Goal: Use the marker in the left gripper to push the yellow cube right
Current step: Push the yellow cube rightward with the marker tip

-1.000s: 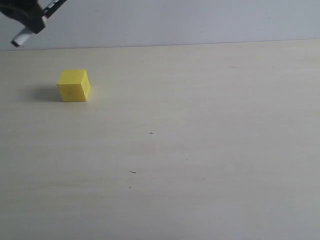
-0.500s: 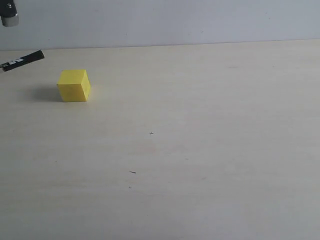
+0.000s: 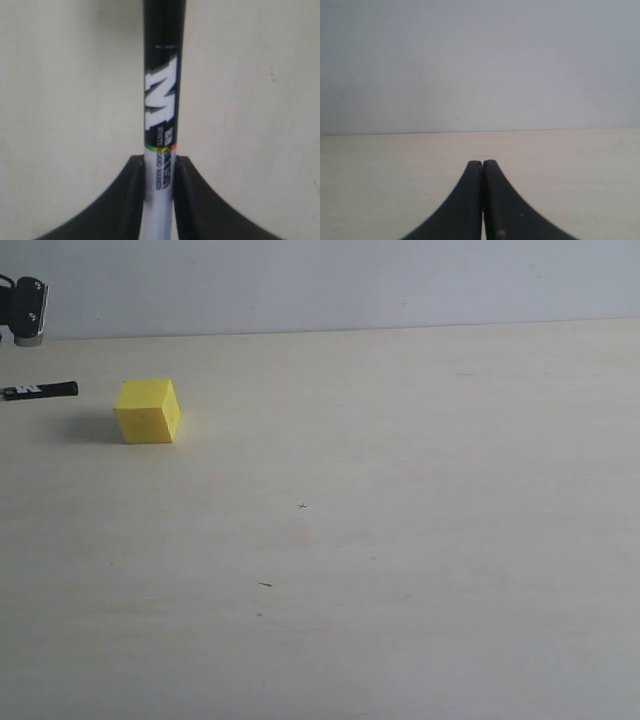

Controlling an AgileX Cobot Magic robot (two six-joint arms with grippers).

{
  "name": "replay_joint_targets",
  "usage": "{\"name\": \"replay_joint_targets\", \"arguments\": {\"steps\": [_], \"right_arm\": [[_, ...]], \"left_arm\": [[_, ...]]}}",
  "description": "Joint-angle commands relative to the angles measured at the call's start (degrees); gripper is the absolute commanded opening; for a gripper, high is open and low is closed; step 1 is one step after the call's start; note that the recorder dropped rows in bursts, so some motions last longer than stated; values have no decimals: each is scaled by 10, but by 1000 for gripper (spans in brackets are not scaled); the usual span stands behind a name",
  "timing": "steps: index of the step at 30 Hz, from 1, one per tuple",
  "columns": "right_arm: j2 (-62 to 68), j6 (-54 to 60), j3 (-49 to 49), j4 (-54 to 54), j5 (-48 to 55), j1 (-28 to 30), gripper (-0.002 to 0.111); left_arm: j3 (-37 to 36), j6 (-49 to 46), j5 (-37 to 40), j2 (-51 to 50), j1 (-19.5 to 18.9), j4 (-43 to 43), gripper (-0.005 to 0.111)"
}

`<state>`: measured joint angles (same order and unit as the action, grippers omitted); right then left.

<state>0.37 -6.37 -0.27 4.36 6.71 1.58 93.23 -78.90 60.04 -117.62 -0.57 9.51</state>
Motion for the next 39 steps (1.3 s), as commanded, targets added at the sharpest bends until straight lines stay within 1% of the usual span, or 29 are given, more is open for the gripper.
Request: {"name": "replay_joint_targets", "arguments": {"steps": [1,5,8,10,14,23,27,33,37,39], "right_arm": [[-4,0,3,2,-6,3,0],[-4,0,3,2,-6,3,0],[-4,0,3,2,-6,3,0],[-4,0,3,2,-6,3,0],[-4,0,3,2,-6,3,0],[-4,0,3,1,-6,3,0],[-4,0,3,1,-6,3,0],[-4,0,3,1,-6,3,0],[-4,0,3,1,-6,3,0],[-4,0,3,1,-6,3,0]], "left_arm": [[47,-18,18,-58,-17,3,0],[94,-39,19,-94,-16,-11,0],[120,-55,22,-117,-16,-32,0],[130,-62,28,-130,-16,-31,0],[135,-64,33,-147,-16,-22,0],[135,-66,18,-150,-10,-29,0],[135,-66,1,-150,7,-45,0],[135,-68,-5,-151,68,-60,0],[135,-61,-11,-151,75,-56,0],[135,-46,-5,-151,65,-56,0]]}}
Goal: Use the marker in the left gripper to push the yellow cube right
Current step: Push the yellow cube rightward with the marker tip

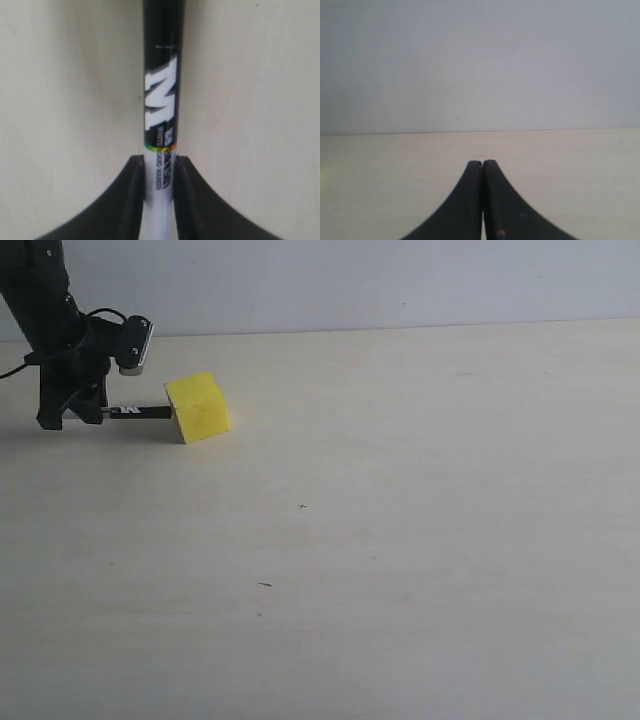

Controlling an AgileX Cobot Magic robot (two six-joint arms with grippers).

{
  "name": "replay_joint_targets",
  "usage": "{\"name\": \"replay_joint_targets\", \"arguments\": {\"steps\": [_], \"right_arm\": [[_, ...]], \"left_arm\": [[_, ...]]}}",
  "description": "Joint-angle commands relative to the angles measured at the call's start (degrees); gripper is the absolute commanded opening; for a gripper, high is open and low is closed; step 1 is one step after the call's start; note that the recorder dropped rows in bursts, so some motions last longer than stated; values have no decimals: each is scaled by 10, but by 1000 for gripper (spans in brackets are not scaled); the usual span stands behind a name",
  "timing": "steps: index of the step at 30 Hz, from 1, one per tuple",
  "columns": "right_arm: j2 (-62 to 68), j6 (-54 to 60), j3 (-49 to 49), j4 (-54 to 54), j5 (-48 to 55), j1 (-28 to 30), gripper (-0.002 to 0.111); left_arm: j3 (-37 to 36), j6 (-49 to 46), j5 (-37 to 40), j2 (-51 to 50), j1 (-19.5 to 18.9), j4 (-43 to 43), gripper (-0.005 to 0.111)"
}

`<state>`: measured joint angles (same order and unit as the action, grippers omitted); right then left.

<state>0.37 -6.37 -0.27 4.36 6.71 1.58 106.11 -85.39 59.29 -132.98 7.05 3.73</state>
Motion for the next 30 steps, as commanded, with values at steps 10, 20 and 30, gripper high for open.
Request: {"name": "replay_joint_targets", "arguments": {"steps": [10,20,30], "right_arm": [[-4,0,3,1,-6,3,0],[-4,0,3,1,-6,3,0],[-4,0,3,1,-6,3,0]], "left_arm": [[7,48,-7,3,-25,-1,0],[7,46,-96,-4,23,-10,0],[18,-33,-145,-18,22,-2,0]]}}
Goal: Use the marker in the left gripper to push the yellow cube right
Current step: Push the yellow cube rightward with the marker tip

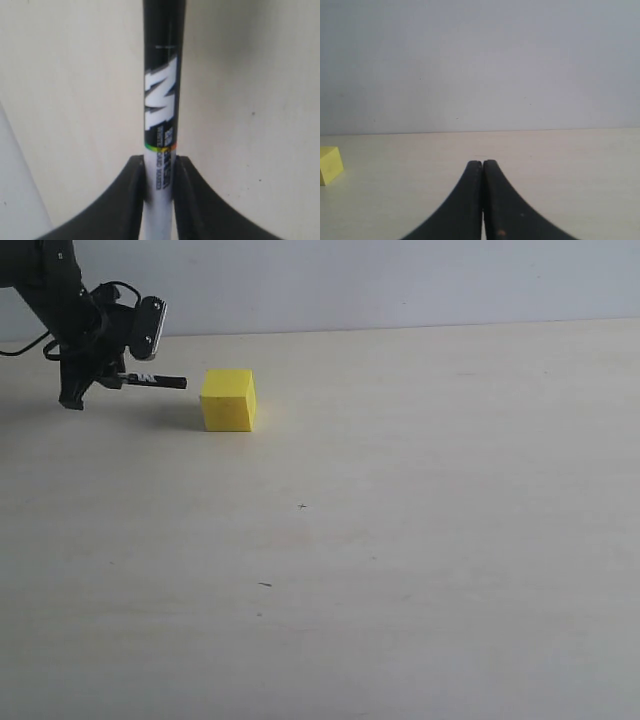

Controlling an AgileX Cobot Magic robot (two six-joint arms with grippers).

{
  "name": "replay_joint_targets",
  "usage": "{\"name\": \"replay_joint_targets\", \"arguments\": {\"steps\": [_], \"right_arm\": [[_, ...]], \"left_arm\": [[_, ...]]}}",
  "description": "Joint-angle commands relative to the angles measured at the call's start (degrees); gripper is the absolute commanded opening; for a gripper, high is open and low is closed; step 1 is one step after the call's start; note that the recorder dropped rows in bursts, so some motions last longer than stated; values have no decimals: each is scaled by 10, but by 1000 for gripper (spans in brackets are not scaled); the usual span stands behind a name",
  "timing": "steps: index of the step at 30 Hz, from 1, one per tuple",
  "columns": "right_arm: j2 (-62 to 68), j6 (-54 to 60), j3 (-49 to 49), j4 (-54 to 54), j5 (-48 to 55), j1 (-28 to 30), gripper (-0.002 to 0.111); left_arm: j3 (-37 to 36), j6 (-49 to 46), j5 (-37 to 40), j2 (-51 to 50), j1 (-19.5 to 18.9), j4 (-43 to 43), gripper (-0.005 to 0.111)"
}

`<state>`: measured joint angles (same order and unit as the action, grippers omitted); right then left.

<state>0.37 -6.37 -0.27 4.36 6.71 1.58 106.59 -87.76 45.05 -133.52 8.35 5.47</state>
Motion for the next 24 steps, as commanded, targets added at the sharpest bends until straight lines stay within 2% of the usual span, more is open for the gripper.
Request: {"name": "replay_joint_targets", "arguments": {"steps": [1,5,8,13,17,24], "right_arm": [[-4,0,3,1,-6,3,0],[-4,0,3,1,-6,3,0],[-4,0,3,1,-6,3,0],[-4,0,3,1,-6,3,0],[-4,0,3,1,-6,3,0],[-4,0,3,1,-6,3,0]], "left_arm": [[14,-15,-1,-14,18,-28,0],[14,-46,-27,-15,64,-55,0],[17,-25,-32,-15,60,-58,0],[17,-13,23,-15,41,-33,0],[17,-5,32,-15,39,-32,0],[17,-4,52,-15,87,-38,0]]}}
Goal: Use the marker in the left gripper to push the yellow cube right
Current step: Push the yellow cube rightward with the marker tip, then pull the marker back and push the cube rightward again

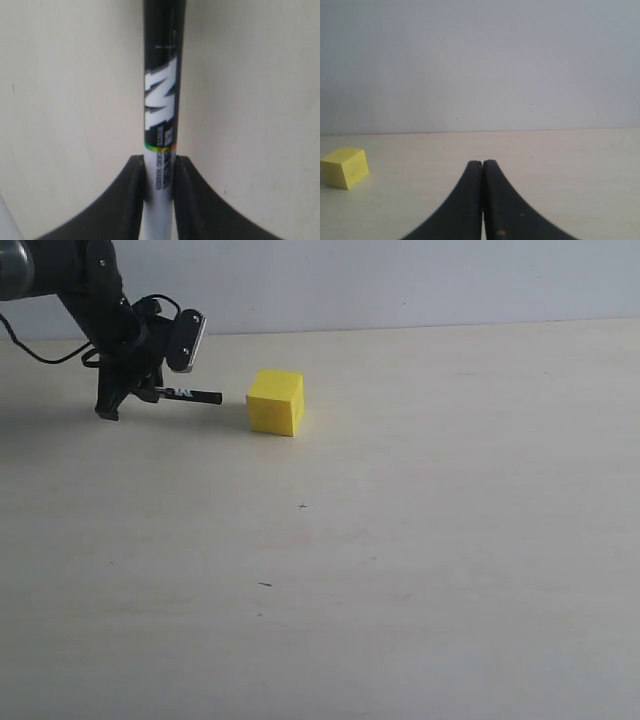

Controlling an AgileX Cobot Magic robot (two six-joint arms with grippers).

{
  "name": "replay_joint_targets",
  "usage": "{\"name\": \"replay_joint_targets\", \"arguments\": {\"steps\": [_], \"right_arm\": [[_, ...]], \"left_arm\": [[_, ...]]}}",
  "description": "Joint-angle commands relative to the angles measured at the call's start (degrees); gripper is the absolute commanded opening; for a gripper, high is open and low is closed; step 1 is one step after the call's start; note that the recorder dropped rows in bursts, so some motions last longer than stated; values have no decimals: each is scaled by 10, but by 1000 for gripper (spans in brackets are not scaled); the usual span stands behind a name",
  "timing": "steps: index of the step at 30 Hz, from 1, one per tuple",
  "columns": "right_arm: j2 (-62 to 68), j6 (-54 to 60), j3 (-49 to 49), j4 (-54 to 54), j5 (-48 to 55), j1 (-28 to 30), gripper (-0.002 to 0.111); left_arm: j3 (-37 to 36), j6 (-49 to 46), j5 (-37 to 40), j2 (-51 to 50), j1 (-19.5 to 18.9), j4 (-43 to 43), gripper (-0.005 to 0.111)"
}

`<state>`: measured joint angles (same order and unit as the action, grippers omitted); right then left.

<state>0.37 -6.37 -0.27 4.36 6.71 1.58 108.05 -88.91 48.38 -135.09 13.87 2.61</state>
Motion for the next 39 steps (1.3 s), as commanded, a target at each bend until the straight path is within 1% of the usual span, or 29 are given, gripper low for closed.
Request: {"name": "replay_joint_targets", "arguments": {"steps": [1,5,8,10,13,16,19,22,26,34,36,39], "right_arm": [[-4,0,3,1,-6,3,0],[-4,0,3,1,-6,3,0],[-4,0,3,1,-6,3,0],[-4,0,3,1,-6,3,0],[-4,0,3,1,-6,3,0],[-4,0,3,1,-6,3,0],[-4,0,3,1,-6,3,0],[-4,0,3,1,-6,3,0],[-4,0,3,1,-6,3,0],[-4,0,3,1,-6,3,0],[-4,0,3,1,-6,3,0],[-4,0,3,1,-6,3,0]], "left_arm": [[3,8,24,1,41,-10,0],[3,9,29,1,61,-9,0],[3,24,31,1,60,-9,0],[3,30,37,1,52,-7,0],[3,91,38,1,44,-7,0],[3,153,36,1,44,32,0],[3,186,34,-1,44,66,0],[21,218,40,-9,45,71,0],[48,217,71,-28,58,71,0],[94,202,53,-45,112,56,0],[102,202,50,-45,113,56,0],[107,209,66,-45,100,59,0]]}}
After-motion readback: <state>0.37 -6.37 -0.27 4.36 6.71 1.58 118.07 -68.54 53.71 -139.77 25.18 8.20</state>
